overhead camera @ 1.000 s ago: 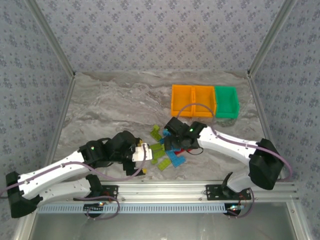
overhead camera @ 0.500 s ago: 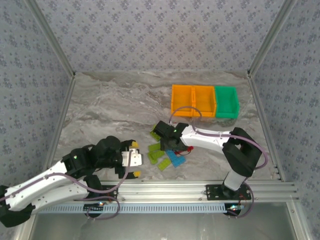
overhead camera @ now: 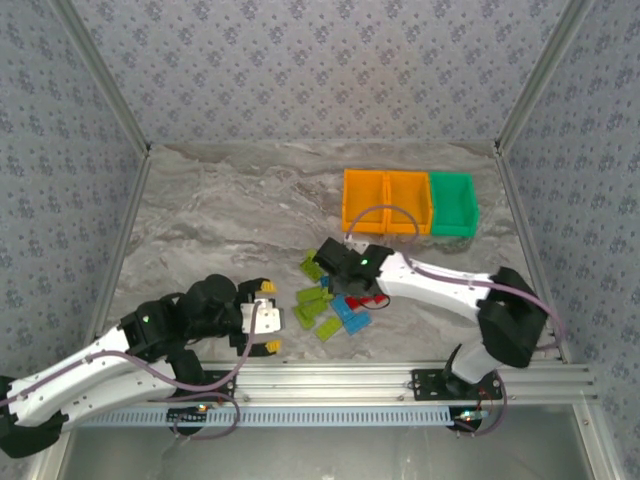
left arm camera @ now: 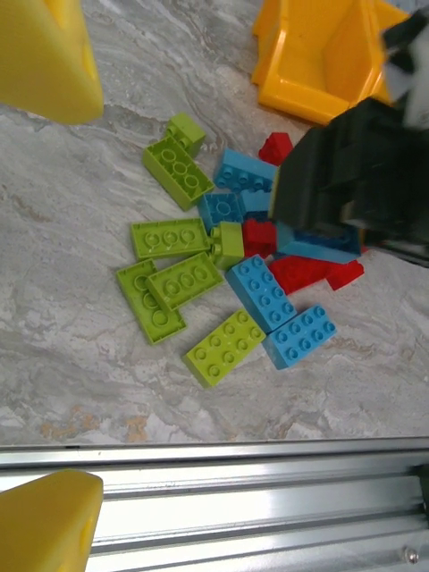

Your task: Sort the legos into containers by color

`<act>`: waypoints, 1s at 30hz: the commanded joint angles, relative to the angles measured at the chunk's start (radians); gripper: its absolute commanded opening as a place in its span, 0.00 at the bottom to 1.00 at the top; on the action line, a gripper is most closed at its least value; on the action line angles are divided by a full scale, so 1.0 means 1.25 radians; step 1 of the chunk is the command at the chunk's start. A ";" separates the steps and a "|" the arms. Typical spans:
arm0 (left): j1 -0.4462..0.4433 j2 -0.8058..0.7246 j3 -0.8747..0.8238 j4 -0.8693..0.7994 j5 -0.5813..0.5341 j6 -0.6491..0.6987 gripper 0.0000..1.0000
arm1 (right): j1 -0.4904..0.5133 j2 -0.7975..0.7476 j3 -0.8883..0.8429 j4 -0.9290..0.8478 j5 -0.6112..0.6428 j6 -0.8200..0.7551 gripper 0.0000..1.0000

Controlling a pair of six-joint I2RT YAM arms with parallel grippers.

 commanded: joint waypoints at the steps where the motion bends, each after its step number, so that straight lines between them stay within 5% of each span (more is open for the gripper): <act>1: -0.005 -0.020 -0.003 0.037 -0.024 0.011 0.99 | -0.037 -0.101 0.003 -0.077 0.079 -0.004 0.50; 5: -0.001 -0.042 -0.008 0.065 -0.039 0.001 0.99 | -0.207 -0.199 0.015 -0.087 0.087 -0.112 0.49; 8: 0.015 -0.058 -0.013 0.106 -0.058 -0.034 0.99 | -0.407 -0.223 0.022 -0.027 0.031 -0.205 0.48; 12: 0.064 -0.072 -0.018 0.149 -0.050 -0.076 0.99 | -0.653 -0.139 0.073 0.058 -0.067 -0.265 0.48; 15: 0.092 -0.075 -0.025 0.159 -0.029 -0.084 0.99 | -0.753 -0.024 0.158 0.076 -0.105 -0.265 0.49; 20: 0.099 -0.071 -0.033 0.166 -0.017 -0.083 0.99 | -0.833 0.162 0.280 0.093 -0.167 -0.265 0.51; 23: 0.101 -0.070 -0.038 0.172 -0.012 -0.084 0.99 | -0.844 0.253 0.357 0.071 -0.196 -0.265 0.60; 30: 0.100 -0.068 -0.043 0.173 -0.003 -0.077 0.99 | -0.847 0.280 0.408 0.039 -0.166 -0.260 0.78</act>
